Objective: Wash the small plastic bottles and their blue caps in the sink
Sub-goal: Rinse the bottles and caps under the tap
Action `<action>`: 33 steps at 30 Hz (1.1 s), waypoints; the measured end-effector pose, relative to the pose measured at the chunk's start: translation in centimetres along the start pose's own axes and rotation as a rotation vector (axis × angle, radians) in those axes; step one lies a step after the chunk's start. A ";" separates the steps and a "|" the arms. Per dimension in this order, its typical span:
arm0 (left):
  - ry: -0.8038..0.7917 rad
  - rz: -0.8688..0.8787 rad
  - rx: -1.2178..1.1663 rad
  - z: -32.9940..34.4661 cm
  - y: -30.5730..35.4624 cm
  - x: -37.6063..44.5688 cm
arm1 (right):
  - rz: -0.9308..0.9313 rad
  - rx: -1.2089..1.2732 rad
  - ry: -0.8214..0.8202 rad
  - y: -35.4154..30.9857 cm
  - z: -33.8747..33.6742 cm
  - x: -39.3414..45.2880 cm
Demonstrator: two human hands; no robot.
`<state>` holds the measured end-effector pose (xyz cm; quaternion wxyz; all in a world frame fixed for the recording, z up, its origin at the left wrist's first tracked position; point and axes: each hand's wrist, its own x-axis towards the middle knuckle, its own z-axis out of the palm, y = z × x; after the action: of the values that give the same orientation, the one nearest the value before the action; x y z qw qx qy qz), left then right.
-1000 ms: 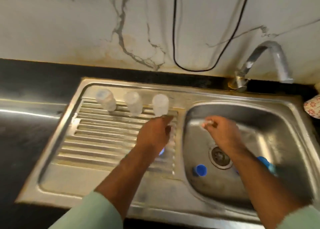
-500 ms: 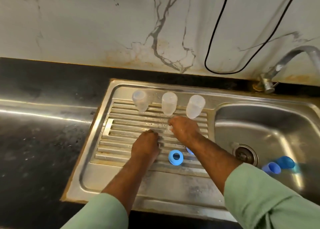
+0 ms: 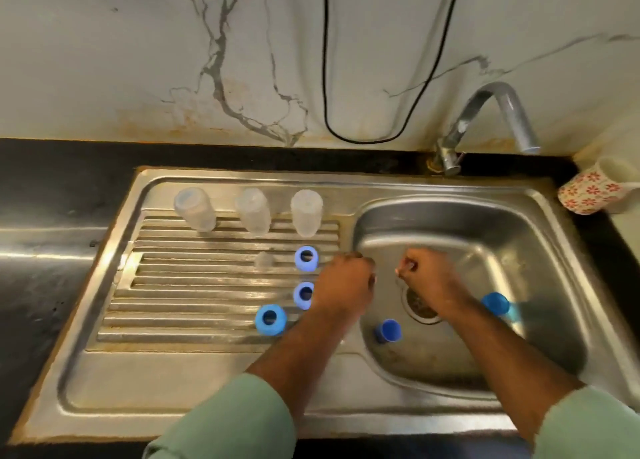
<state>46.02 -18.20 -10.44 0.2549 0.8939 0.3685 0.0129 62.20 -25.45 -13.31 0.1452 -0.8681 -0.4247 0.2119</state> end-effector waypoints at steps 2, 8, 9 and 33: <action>-0.051 -0.018 0.015 2.5 2.7 2.3 | 0.076 0.044 -0.044 4.2 -0.5 1.2; -0.167 -0.208 0.020 9.1 6.0 7.8 | -0.207 -0.141 -0.335 12.7 1.0 6.3; -0.171 -0.215 0.050 9.9 6.2 8.5 | -0.212 -0.145 -0.368 13.7 1.7 7.2; 0.212 -0.100 -0.158 1.7 14.2 19.0 | 0.258 1.633 -0.290 13.2 -1.6 7.0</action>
<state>69.52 -14.85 -8.45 0.2845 0.8453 0.4350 0.1238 75.75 -27.84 -19.30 0.6469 -0.4961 -0.0497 0.5771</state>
